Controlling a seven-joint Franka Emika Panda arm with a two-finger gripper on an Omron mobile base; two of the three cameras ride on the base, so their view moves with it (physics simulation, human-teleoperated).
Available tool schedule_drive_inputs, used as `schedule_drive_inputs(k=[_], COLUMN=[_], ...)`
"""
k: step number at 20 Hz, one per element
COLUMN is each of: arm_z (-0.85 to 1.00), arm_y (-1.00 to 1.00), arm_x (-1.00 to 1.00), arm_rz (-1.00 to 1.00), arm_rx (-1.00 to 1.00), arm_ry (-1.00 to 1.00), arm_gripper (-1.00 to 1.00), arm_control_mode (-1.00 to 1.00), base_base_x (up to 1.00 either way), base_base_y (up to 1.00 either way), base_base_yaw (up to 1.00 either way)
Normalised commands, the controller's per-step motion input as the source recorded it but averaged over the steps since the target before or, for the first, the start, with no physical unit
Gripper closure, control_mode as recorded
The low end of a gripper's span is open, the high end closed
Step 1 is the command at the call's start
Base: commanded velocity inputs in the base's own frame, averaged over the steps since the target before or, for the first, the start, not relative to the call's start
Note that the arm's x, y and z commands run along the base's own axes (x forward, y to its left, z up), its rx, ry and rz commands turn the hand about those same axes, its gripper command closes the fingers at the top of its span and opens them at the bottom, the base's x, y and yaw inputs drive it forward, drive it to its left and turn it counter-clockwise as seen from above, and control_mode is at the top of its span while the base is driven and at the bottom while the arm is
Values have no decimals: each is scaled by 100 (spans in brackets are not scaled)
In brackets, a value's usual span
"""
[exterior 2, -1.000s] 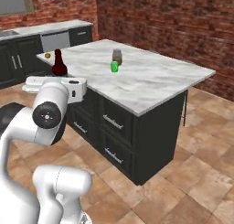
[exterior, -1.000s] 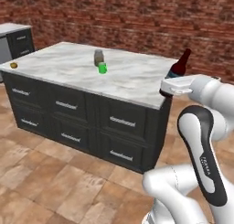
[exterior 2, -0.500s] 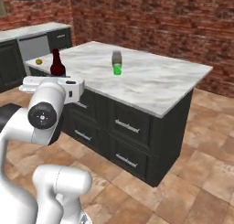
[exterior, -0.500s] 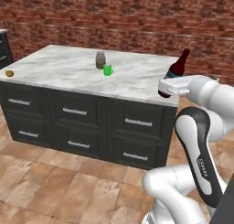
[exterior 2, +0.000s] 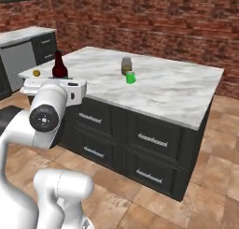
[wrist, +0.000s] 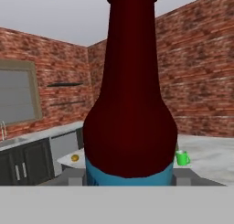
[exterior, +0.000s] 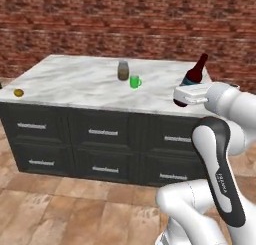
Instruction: Open the cabinet directly in front. Then move the beer and the mug to the dining counter with the jar on it.
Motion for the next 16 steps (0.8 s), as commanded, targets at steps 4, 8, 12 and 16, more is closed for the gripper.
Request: schedule_drive_inputs(k=[4,8,12,16], arm_z=[0,0,0,0], arm_y=[0,0,0,0], arm_x=[0,0,0,0], arm_rz=[0,0,0,0], arm_rx=[0,0,0,0], arm_ry=[0,0,0,0], arm_gripper=[100,100,100,100], arm_control_mode=[100,100,100,100], base_base_x=[38,42,84,100], base_base_y=[100,72,20,3], base_base_yaw=[-26,-21,-18,-16])
